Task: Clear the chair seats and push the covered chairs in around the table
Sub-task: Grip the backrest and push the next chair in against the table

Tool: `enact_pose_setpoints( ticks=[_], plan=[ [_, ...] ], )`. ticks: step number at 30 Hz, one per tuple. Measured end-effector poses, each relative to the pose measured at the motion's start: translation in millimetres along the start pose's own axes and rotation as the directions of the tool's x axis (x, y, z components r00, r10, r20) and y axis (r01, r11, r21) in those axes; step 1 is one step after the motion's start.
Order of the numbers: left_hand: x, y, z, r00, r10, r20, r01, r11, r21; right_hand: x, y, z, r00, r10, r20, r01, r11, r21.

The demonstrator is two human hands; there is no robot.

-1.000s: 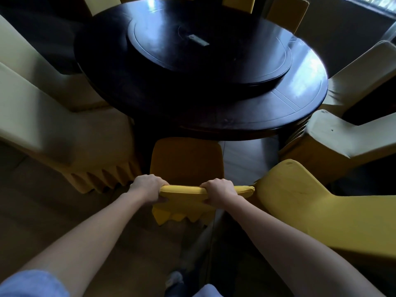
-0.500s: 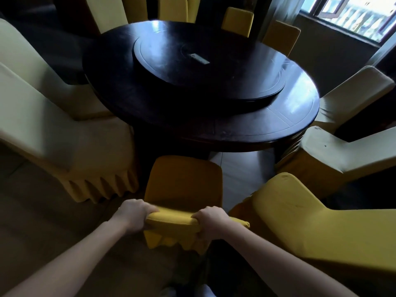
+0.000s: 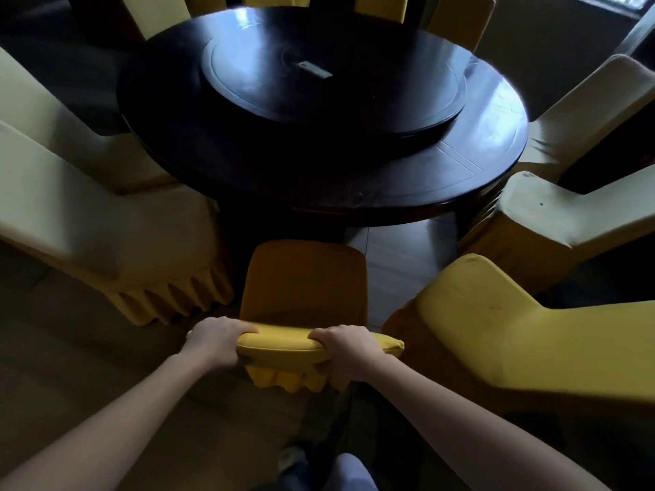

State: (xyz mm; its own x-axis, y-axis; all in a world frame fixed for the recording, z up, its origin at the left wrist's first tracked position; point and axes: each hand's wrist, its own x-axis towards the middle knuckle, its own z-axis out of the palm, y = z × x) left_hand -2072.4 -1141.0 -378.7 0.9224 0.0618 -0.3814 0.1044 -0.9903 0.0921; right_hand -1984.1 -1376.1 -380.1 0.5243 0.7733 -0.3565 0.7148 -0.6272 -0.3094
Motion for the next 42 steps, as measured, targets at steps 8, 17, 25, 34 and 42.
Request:
enact_pose_setpoints(
  ticks=[8,17,25,34,42],
  plan=[
    [3,80,-1,0.993,0.1,-0.059,-0.107,0.986,-0.125,-78,54,9,0.981,0.016,-0.194,0.0,0.997,0.082],
    [54,299,5,0.926,0.333,-0.177,-0.354,0.93,-0.104,-253,196,27,0.914,0.314,-0.258,-0.286,0.948,0.142],
    [62,512,17,0.733,0.639,-0.232,-0.663,0.748,-0.03,-395,274,50,0.777,0.519,-0.357,-0.462,0.855,0.237],
    [60,694,-4,0.633,0.749,-0.195,-0.773,0.626,-0.105,-528,356,48,0.524,0.727,-0.445,-0.603,0.685,0.408],
    [102,760,-16,0.679,0.718,-0.152,-0.734,0.662,-0.152,-548,428,30,0.482,0.777,-0.404,-0.621,0.629,0.468]
  ],
)
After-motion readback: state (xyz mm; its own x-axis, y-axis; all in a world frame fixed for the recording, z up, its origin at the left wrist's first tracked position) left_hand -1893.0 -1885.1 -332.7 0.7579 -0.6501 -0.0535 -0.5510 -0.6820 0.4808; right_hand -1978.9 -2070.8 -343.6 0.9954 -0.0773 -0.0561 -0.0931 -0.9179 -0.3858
